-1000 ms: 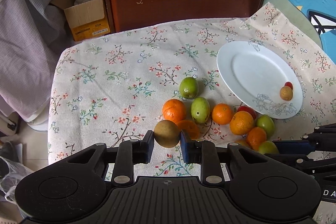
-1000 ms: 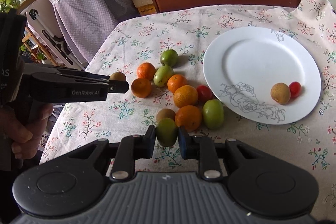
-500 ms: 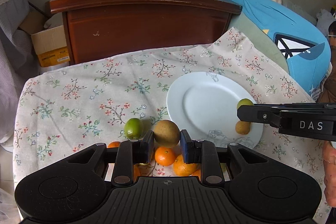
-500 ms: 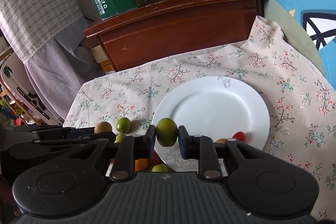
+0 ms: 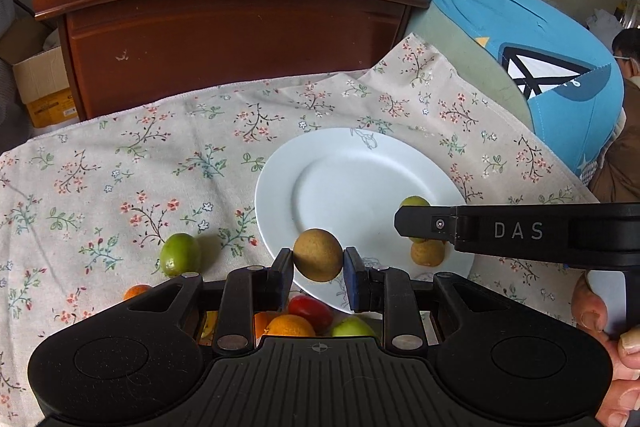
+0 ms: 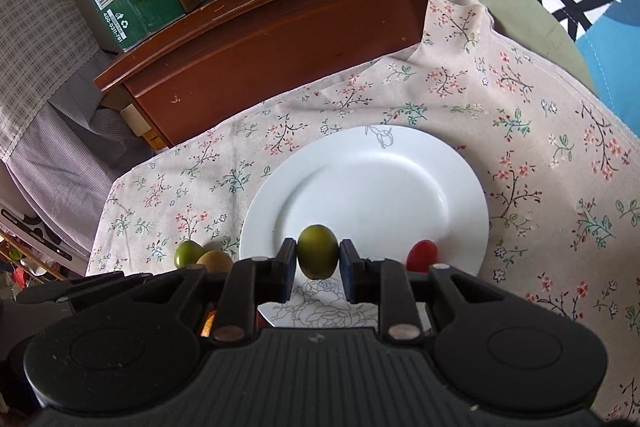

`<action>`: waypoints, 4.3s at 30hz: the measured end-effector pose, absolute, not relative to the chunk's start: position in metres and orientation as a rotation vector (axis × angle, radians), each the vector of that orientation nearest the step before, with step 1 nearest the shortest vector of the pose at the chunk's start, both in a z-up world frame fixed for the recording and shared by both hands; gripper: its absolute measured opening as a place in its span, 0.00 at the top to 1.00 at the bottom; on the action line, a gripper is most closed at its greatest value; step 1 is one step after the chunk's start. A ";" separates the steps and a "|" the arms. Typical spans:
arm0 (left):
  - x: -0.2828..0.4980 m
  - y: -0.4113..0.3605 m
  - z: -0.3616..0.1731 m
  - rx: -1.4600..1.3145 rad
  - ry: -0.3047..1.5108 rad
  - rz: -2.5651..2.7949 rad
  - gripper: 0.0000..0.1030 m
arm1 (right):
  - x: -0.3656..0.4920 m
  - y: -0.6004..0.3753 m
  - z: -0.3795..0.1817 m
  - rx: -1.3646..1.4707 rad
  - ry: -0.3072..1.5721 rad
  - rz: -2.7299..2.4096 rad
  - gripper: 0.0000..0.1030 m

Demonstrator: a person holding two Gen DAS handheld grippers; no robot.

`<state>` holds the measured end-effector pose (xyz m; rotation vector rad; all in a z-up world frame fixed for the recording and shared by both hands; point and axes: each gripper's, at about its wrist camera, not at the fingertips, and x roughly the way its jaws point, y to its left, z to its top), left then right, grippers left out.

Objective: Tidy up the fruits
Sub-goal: 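Lower the kiwi and jujube onto the white plate and open both tools, then grasp a tangerine with the left tool while the right tool grasps a green jujube, then place the tangerine and jujube on the white plate and open both tools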

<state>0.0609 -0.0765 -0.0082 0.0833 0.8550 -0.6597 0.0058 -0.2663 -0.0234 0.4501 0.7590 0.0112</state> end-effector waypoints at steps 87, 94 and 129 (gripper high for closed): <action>0.069 -0.001 -0.040 0.167 0.957 -0.428 0.51 | -0.008 -0.222 -0.061 0.530 0.918 0.157 0.72; 0.065 -0.006 -0.040 0.182 0.945 -0.458 0.58 | -0.009 -0.222 -0.062 0.531 0.919 0.152 0.74; 0.053 -0.011 0.005 0.134 0.815 -0.499 0.72 | -0.012 -0.234 -0.025 0.521 0.799 0.177 0.75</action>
